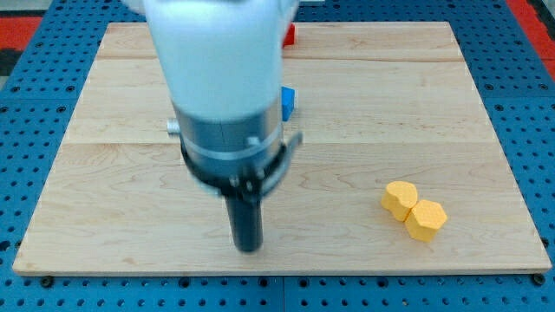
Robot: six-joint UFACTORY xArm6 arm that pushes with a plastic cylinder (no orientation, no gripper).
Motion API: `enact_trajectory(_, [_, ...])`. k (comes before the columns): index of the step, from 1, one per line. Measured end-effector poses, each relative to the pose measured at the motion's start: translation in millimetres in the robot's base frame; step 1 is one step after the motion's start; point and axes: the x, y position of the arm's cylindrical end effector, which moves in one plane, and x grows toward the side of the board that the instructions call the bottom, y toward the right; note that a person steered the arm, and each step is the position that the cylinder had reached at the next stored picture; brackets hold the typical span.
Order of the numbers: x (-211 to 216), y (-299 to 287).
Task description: Move your arm to the bottom center of the board
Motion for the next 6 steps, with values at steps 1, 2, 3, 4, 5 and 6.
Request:
enact_trajectory(1, [11,1])
enact_trajectory(2, [10,6])
enact_trajectory(3, [10,9])
enact_trajectory(4, [11,13])
enact_trajectory(5, [11,21])
enact_trajectory(6, [11,26])
